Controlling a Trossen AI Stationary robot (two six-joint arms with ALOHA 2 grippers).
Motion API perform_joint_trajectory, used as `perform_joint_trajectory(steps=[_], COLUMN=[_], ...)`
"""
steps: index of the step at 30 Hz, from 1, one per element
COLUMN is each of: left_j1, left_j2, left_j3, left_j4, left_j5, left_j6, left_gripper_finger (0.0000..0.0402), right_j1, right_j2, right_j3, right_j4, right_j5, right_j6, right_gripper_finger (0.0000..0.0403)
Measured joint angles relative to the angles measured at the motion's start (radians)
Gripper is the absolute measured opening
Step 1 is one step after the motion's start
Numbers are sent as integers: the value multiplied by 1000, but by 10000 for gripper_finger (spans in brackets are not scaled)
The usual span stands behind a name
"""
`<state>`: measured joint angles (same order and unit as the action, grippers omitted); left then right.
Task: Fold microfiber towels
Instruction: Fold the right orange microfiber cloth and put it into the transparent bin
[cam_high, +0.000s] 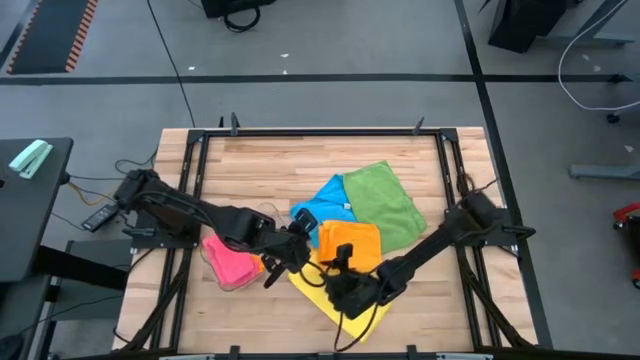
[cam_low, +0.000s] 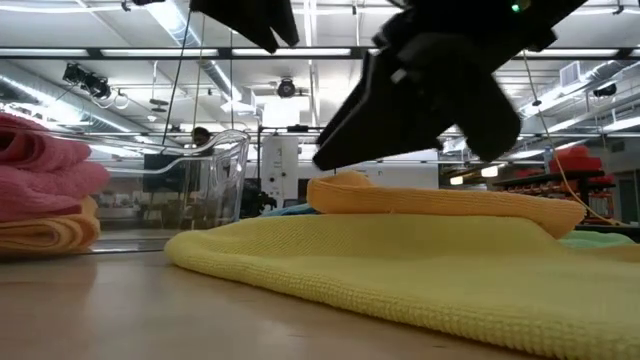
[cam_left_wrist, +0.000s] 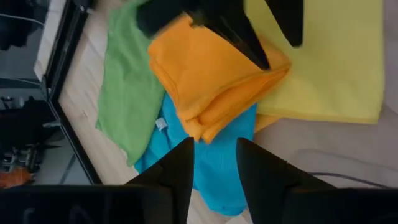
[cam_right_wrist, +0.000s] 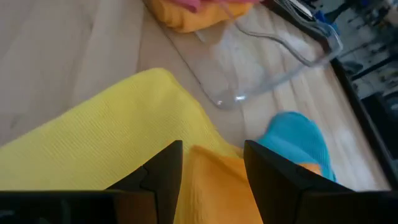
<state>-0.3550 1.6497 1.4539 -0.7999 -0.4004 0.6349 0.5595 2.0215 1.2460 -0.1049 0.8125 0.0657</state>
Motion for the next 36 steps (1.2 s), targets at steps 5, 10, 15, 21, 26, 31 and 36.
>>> perform_joint_trajectory(steps=[5,10,15,21,26,31,36], left_j1=[-19,-20,-20,-20,-20,-24,-31], left_j2=[-5,-6,-6,-6,-6,-6,6], left_j3=[0,0,0,0,0,0,-7], left_j4=[-21,-29,-29,-30,-29,-25,40], left_j5=[-2,-3,-5,-5,-5,22,128], left_j6=[-22,-27,-29,-29,-33,-75,-130], left_gripper_finger=[114,110,111,105,105,103,105], right_j1=[-4,-17,-25,-29,-27,12,79], right_j2=[70,93,104,87,55,-10,-119], right_j3=[54,57,55,55,55,55,56], right_j4=[-5,-20,-68,-100,-101,-97,-127], right_j5=[42,55,63,72,9,-51,-150], right_j6=[-44,-37,-17,6,13,22,19], right_gripper_finger=[179,176,158,99,18,12,10])
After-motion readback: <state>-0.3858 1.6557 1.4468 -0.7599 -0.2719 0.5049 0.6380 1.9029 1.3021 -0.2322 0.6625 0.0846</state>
